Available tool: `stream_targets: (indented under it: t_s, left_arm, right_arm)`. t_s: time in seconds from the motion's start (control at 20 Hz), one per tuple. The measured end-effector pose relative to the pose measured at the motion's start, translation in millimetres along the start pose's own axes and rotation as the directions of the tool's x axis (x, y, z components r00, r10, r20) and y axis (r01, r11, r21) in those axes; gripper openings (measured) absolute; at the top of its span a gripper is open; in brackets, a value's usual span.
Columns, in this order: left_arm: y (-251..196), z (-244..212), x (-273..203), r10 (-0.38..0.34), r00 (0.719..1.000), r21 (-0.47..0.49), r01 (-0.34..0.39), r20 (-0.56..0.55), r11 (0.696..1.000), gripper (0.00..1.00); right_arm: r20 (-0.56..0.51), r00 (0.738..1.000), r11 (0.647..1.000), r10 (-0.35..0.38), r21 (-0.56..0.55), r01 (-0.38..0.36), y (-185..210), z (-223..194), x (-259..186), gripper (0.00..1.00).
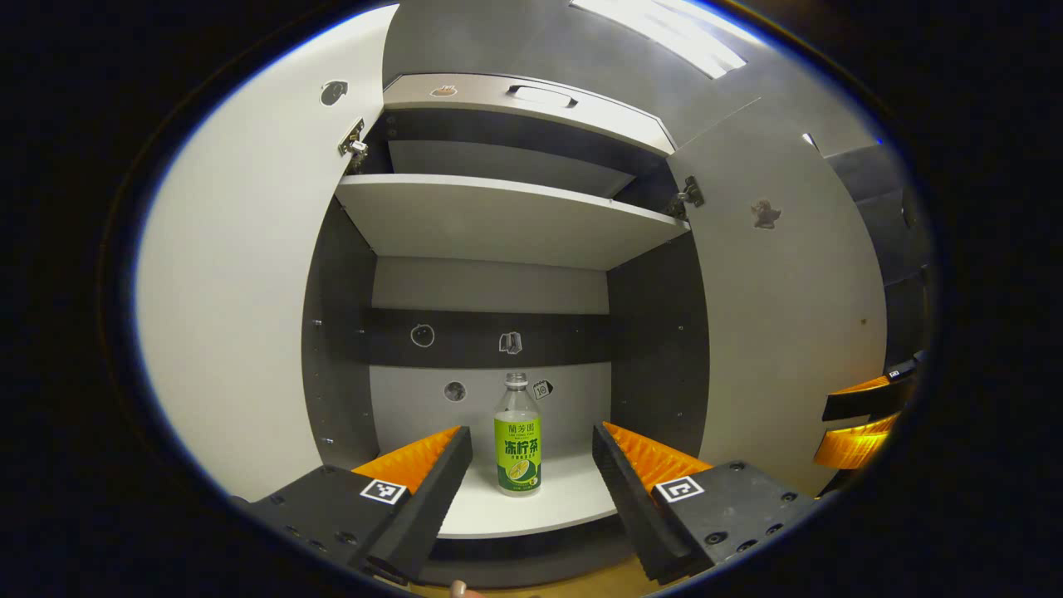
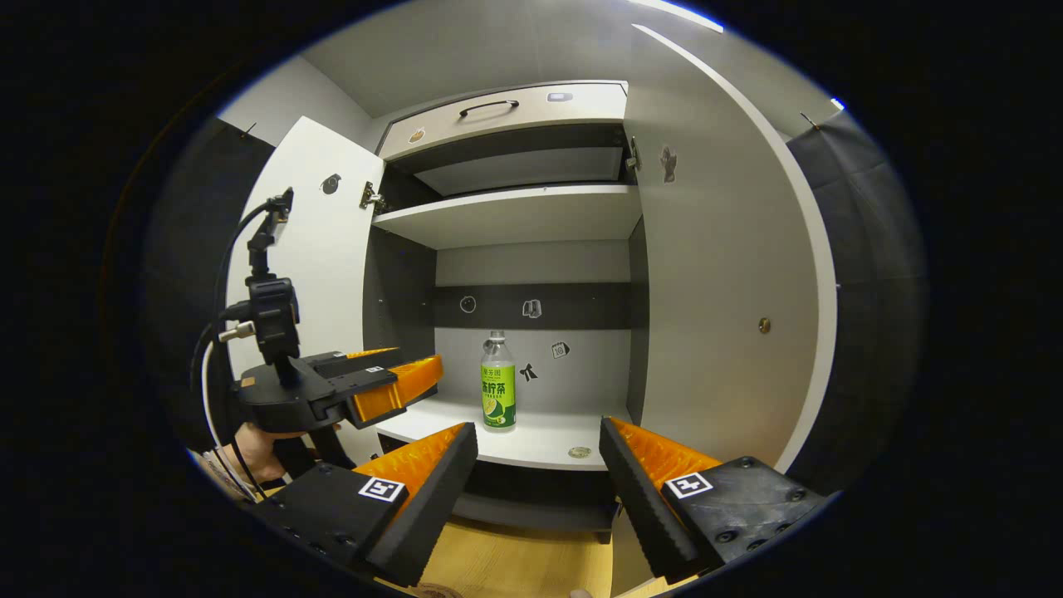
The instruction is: Grasp the bottle in the cabinet with the left hand and place it on the coaster, then close the right door with the right hand and the left door with the left hand.
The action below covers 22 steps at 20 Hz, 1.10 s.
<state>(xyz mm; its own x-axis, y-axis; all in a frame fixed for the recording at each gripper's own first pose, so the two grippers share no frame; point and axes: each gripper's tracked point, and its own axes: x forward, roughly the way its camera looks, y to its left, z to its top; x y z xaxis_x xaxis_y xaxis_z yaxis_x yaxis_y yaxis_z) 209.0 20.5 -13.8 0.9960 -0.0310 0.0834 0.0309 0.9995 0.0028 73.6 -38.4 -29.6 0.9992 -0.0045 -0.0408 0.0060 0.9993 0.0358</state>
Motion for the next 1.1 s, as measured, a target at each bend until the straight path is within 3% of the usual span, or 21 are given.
stream_targets:
  t_s: [0.45, 0.6, 0.75, 1.1]
  left_arm:
    - [16, -47, 76, 0.036, 0.999, 0.012, -0.036, -0.029, 0.999, 0.93]
    - [26, -55, 99, 0.07, 0.997, 0.049, -0.069, -0.028, 0.996, 0.93]
    - [21, -69, 120, 0.039, 0.998, 0.05, -0.036, -0.05, 0.998, 0.94]
    - [29, -87, 156, 0.063, 0.996, 0.072, -0.059, -0.057, 0.996, 0.95]
  right_arm:
    - [-0.069, 0.99, 0.992, 0.124, 0.0, -0.124, 15, -30, 33, 0.98]
    - [-0.081, 0.988, 0.991, 0.133, -0.012, -0.134, 17, -35, 41, 0.98]
    - [-0.1, 0.985, 0.99, 0.142, -0.009, -0.144, 18, -41, 47, 0.98]
    - [-0.12, 0.983, 0.99, 0.136, -0.01, -0.138, 9, -50, 58, 0.98]
